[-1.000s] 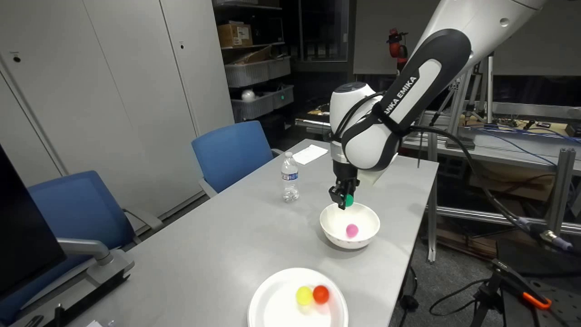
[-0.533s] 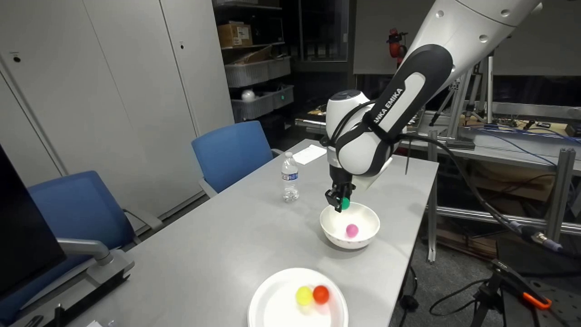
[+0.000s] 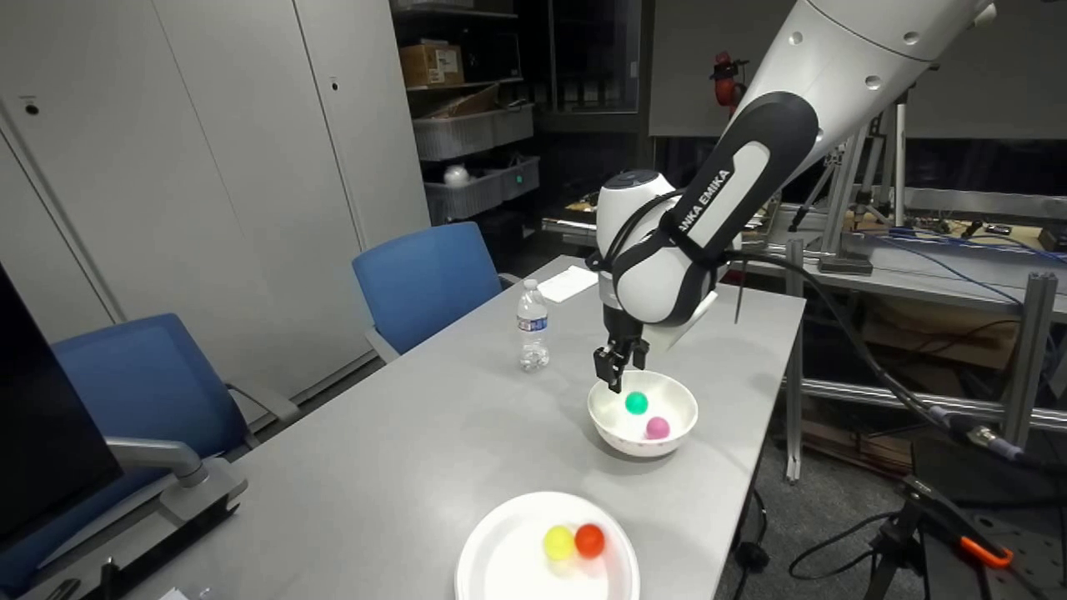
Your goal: Move the green ball to the white bowl
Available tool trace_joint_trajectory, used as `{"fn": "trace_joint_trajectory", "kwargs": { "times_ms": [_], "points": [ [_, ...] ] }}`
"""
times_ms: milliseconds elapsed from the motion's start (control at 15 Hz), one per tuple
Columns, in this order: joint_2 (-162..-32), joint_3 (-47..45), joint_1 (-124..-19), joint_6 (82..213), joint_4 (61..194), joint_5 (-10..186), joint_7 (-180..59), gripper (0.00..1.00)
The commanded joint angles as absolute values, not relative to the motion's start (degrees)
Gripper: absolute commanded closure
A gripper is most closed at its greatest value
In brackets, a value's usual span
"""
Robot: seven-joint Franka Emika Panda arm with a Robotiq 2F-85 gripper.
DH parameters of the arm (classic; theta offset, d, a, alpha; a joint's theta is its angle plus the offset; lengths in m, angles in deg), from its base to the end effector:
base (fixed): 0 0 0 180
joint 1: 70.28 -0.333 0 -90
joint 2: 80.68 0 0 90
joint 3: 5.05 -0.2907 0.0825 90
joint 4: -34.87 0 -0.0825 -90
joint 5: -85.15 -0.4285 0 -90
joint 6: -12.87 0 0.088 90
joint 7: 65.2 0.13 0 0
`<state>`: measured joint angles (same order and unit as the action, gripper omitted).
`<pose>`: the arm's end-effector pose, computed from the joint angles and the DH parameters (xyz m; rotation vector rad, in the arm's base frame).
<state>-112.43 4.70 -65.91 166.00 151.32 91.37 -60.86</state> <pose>0.6001 -0.1543 0.0988 2.9761 -0.2960 0.1163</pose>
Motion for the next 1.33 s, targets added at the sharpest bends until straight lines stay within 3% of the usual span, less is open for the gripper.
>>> {"fn": "trace_joint_trajectory", "kwargs": {
  "times_ms": [0, 667, 1267],
  "points": [
    [-113.4, 4.7, -65.5, 166.9, 150.2, 90.6, -60.1, 0.00],
    [-108.7, 6.5, -68.1, 163.8, 152.7, 92.4, -56.5, 0.00],
    [-95.6, 5.9, -71.4, 159.8, 160.3, 96.0, -52.6, 0.00]
  ]
}}
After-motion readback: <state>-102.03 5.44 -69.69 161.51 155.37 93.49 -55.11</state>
